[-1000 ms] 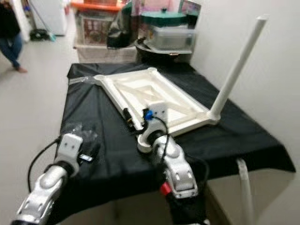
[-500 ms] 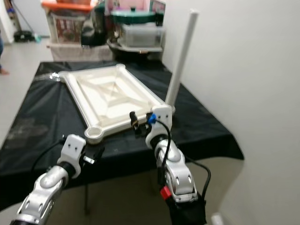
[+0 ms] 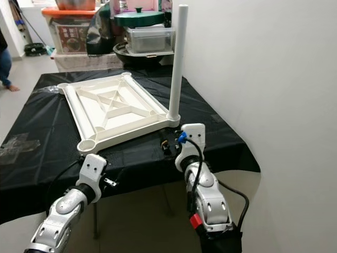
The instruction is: Building children table
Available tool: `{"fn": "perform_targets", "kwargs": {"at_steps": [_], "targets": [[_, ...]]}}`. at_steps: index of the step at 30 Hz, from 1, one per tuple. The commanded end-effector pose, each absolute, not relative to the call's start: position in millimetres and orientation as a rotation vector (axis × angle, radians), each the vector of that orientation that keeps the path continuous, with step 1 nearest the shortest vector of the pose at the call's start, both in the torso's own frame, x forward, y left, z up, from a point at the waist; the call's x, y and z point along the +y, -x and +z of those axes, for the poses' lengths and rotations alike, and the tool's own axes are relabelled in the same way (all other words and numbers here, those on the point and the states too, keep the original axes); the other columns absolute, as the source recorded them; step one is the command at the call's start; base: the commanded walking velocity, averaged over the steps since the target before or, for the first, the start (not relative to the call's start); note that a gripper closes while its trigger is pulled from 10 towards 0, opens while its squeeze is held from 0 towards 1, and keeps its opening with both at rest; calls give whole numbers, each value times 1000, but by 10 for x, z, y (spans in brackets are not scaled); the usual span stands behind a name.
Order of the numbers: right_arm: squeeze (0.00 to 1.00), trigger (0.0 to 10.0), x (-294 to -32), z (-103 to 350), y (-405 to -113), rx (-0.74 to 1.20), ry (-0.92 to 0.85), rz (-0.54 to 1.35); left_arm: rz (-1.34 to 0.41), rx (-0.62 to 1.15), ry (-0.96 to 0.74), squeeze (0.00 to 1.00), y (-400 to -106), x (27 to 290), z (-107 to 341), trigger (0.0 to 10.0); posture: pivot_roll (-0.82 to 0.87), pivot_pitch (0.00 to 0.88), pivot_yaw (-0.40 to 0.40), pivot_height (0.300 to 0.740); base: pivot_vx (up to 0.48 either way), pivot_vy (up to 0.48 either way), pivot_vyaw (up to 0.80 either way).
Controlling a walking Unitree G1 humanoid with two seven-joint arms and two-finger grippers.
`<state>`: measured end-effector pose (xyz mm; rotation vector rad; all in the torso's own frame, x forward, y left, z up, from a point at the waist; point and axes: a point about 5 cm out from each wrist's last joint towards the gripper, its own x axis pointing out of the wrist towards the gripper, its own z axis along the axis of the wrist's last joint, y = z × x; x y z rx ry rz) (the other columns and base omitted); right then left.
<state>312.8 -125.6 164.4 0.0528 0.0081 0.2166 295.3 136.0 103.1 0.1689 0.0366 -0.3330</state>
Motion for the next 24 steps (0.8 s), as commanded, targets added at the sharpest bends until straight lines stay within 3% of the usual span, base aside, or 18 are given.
{"fn": "perform_targets", "kwargs": {"at_steps": [1,24], "targets": [[0,10000,-1276,1620,-3104,17,-33,218,-315,52,-189,0,-2938,1419,1009,10000,20,0,-44,740,0,0,0],[0,10000,-1328,1537,-3063,28,-21,204,-295,72,-209,0,-2905,1452,974,10000,33,0,-42,740,0,0,0]]}}
